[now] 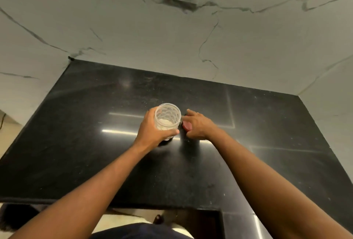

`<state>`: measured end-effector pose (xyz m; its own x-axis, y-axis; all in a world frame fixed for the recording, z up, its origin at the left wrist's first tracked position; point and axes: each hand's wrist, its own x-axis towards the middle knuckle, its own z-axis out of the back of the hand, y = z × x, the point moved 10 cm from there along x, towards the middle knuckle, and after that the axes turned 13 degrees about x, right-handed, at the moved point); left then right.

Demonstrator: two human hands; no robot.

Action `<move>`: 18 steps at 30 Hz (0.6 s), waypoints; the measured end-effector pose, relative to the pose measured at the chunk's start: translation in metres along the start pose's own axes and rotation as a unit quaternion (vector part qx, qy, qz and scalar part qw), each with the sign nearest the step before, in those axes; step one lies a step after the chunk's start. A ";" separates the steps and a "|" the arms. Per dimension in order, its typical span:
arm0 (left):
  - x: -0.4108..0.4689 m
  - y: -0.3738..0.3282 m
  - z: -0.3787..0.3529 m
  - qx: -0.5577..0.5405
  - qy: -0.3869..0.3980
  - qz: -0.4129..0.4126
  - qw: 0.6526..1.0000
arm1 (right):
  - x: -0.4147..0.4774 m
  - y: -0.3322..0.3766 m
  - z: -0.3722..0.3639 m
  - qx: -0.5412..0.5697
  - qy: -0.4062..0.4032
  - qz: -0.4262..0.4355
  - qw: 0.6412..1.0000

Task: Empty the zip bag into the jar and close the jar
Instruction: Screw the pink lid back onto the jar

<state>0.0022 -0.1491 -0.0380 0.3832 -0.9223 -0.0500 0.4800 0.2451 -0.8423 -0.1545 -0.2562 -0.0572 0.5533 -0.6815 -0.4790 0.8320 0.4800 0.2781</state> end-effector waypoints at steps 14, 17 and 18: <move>0.005 0.005 0.000 0.022 0.012 -0.011 1.000 | -0.069 0.004 0.081 0.505 -0.395 0.086 0.763; 0.005 0.008 -0.002 0.024 0.026 -0.005 0.999 | -0.077 0.033 0.076 0.504 -0.375 0.122 0.768; 0.006 0.007 -0.001 0.027 0.029 -0.008 0.999 | -0.078 0.044 0.073 0.477 -0.367 0.133 0.787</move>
<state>0.0067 -0.1531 -0.0451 0.3292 -0.9417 -0.0702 0.5281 0.2452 -0.8130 -0.1583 -0.2229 0.0531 0.2958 -0.9308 0.2150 0.1398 0.2648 0.9541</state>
